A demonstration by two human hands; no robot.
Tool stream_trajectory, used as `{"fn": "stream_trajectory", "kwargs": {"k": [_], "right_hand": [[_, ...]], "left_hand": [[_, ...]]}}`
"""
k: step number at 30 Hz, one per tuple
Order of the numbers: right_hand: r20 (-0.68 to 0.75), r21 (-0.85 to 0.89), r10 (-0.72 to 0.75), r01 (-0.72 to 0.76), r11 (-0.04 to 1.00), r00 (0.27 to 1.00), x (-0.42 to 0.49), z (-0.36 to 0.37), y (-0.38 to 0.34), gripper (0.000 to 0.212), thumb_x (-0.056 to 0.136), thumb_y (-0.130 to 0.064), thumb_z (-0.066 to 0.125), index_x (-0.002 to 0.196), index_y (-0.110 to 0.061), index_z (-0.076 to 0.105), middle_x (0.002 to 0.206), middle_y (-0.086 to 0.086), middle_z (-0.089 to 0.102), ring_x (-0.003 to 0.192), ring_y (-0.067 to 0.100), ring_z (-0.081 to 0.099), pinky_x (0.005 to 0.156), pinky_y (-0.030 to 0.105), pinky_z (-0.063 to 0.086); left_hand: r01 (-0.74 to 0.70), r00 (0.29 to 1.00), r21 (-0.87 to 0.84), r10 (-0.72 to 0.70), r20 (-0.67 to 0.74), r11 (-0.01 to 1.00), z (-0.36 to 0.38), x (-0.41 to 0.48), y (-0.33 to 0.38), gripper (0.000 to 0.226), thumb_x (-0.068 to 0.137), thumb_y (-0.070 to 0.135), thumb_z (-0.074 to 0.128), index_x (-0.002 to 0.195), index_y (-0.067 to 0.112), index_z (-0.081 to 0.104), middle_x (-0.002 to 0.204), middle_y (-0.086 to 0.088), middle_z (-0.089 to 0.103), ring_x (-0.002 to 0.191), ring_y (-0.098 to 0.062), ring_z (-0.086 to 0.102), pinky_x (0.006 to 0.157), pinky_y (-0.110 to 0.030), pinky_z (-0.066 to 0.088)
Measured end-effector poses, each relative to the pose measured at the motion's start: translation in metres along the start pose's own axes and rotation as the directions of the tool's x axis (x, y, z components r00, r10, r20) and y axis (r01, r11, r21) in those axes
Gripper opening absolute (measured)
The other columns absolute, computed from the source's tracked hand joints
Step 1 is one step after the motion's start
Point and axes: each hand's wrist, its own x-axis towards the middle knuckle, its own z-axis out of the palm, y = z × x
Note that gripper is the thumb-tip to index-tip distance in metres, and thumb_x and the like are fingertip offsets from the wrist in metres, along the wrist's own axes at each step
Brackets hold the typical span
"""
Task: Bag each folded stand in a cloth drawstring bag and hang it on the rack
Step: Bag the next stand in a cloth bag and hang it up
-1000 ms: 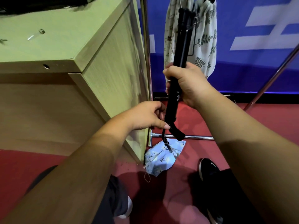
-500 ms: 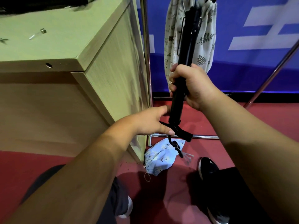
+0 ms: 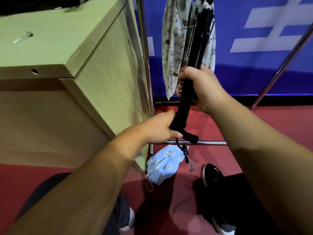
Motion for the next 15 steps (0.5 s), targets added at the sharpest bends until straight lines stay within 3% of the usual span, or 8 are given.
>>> {"fn": "stream_trajectory", "kwargs": {"k": [4,6,8,11,15], "right_hand": [[0.020,-0.175,-0.024,0.027,0.984,1.000,-0.004,-0.002,0.001,0.017,0.094,-0.015,0.069,0.107,-0.014,0.059,0.085,0.005,0.064,0.075,0.019,0.070,0.078,0.048,0.065],[0.039,-0.248,-0.033,0.042,0.968,0.999,-0.006,-0.002,0.001,0.009,0.094,-0.011,0.064,0.101,-0.012,0.059,0.082,0.007,0.064,0.074,0.018,0.070,0.070,0.040,0.063],[0.060,-0.299,-0.009,0.027,0.954,0.998,-0.007,-0.002,0.003,0.005,0.092,-0.012,0.063,0.097,-0.012,0.061,0.078,0.006,0.066,0.073,0.020,0.070,0.070,0.038,0.060],[0.053,-0.463,0.035,-0.007,0.887,0.998,-0.004,-0.008,0.008,0.013,0.088,-0.030,0.067,0.095,-0.019,0.067,0.078,-0.001,0.073,0.075,0.017,0.069,0.077,0.042,0.057],[0.018,-0.640,0.035,-0.015,0.768,0.999,-0.008,-0.013,0.005,0.028,0.088,-0.047,0.066,0.094,-0.020,0.068,0.084,0.002,0.073,0.076,0.018,0.066,0.081,0.043,0.058]], "left_hand": [[0.037,0.999,-0.046,-0.035,0.038,0.998,0.001,-0.001,0.004,0.049,0.085,0.037,0.087,0.121,0.021,0.057,0.106,0.008,0.071,0.096,-0.010,0.068,0.080,-0.023,0.053],[0.044,0.998,-0.051,-0.041,0.055,0.998,0.000,-0.003,0.006,0.048,0.087,0.040,0.085,0.125,0.024,0.060,0.101,0.012,0.069,0.089,-0.006,0.067,0.072,-0.015,0.048],[0.052,0.997,-0.063,-0.049,0.056,0.997,0.000,-0.005,0.008,0.047,0.088,0.039,0.085,0.127,0.025,0.063,0.097,0.014,0.069,0.081,-0.002,0.064,0.064,-0.008,0.044],[0.076,0.995,-0.109,-0.068,0.075,0.991,0.001,-0.006,0.007,0.046,0.087,0.036,0.086,0.127,0.028,0.066,0.101,0.005,0.076,0.082,-0.010,0.070,0.072,-0.019,0.054],[0.148,0.989,-0.164,-0.143,0.043,0.975,0.009,-0.006,0.005,0.034,0.084,0.029,0.082,0.114,0.034,0.066,0.101,0.003,0.078,0.090,-0.014,0.074,0.083,-0.030,0.058]]}}
